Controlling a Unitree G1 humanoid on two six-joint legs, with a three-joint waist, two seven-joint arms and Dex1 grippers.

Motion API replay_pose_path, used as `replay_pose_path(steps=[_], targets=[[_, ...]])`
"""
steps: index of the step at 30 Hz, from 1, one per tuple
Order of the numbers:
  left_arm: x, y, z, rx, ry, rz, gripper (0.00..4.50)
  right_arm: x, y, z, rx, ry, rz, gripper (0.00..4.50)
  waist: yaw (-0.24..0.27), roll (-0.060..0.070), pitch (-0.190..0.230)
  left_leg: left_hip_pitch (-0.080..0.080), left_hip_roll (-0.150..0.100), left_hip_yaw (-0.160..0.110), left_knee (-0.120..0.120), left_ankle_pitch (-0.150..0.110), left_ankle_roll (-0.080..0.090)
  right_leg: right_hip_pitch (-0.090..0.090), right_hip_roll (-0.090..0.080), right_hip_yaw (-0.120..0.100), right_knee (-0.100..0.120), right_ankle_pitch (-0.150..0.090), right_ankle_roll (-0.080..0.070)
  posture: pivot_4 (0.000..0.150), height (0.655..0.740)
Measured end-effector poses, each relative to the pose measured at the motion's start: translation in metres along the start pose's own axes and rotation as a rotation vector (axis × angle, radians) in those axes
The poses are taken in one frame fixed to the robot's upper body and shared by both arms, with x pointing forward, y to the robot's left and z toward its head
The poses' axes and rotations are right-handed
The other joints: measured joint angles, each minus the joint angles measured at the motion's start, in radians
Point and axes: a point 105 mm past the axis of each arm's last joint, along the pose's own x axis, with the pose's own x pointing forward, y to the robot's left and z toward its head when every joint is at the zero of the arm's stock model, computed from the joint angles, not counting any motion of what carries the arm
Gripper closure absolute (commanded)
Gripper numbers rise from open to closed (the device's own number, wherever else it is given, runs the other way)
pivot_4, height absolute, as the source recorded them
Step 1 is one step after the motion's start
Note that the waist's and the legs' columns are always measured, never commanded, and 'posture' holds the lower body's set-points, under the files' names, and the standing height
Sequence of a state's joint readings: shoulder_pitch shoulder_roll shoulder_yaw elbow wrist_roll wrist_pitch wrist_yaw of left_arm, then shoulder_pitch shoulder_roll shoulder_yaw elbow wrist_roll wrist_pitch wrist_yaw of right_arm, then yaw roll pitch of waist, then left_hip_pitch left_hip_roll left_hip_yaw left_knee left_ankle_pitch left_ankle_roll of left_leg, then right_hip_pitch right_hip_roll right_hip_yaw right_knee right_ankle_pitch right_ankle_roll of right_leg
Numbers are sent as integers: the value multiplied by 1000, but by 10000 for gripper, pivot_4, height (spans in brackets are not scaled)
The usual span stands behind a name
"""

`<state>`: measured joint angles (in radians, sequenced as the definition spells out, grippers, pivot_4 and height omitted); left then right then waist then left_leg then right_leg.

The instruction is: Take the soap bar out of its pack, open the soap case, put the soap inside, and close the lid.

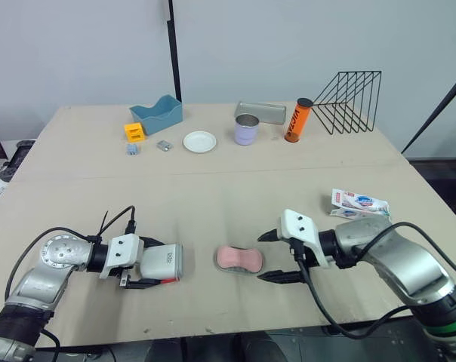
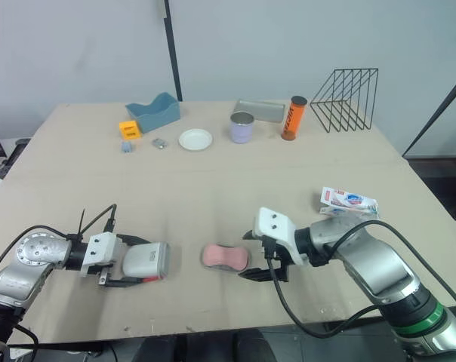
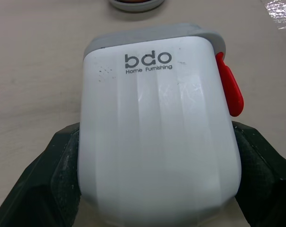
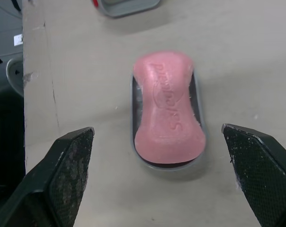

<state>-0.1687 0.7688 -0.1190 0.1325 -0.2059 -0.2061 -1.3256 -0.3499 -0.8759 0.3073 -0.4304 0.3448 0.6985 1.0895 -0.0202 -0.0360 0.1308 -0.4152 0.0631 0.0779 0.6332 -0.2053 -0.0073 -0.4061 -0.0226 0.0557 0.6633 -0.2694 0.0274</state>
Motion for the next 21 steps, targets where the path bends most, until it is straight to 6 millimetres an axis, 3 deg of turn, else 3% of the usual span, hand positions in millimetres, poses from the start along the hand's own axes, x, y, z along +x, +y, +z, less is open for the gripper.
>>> replay_pose_path(steps=[13, 21], targets=[[4, -2, 15, 9, -48, -3, 9741, 21, -7, -17, 47, 117, -26, 0, 0, 0, 0, 0, 0, 0, 0, 0, 0, 0, 0, 0, 0, 0, 0, 1500, 7393], [7, -1, 29, 24, -84, -11, 9741, 27, -11, -18, 45, 127, -46, 0, -1, 0, 0, 0, 0, 0, 0, 0, 0, 0, 1, 0, 0, 0, 0, 1500, 7393]])
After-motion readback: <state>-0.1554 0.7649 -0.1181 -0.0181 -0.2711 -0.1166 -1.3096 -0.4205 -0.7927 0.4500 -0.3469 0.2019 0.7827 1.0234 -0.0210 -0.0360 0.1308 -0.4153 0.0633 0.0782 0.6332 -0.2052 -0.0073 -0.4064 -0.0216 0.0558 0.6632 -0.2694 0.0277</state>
